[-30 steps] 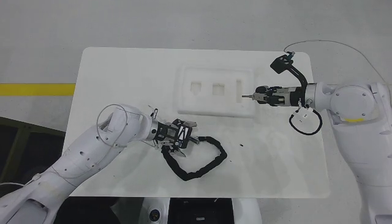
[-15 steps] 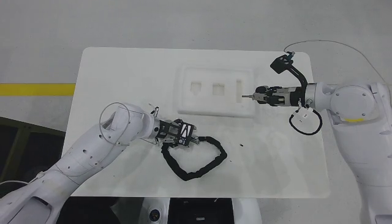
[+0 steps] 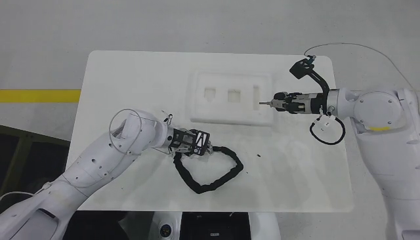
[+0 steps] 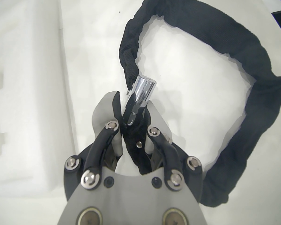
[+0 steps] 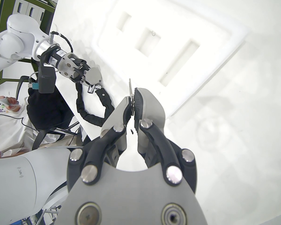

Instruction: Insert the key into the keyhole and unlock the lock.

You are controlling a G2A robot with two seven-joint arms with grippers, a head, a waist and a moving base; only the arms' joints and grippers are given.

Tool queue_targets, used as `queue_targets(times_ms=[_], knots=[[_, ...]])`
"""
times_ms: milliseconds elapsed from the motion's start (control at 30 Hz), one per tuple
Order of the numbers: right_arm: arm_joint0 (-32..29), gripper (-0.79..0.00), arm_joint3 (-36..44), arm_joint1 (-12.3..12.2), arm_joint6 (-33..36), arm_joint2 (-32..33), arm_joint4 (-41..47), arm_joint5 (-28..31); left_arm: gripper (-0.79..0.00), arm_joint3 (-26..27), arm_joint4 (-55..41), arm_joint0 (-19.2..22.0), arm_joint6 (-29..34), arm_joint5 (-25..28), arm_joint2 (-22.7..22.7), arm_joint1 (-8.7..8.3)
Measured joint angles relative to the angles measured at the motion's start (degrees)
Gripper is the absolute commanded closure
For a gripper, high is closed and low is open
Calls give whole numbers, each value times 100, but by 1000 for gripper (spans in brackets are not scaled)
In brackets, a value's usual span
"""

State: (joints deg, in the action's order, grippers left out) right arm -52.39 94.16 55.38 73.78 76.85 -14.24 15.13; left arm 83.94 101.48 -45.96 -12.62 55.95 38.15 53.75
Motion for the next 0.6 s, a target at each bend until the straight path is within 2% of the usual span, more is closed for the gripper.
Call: queue_targets(times_ms=[333, 600], knots=[[0, 0, 0, 0, 0, 0, 0, 0, 0, -188, -265, -70, -466, 25, 120, 4], [0, 0, 0, 0, 0, 0, 0, 0, 0, -478, -394, -252, -1330, -168, 330, -63]])
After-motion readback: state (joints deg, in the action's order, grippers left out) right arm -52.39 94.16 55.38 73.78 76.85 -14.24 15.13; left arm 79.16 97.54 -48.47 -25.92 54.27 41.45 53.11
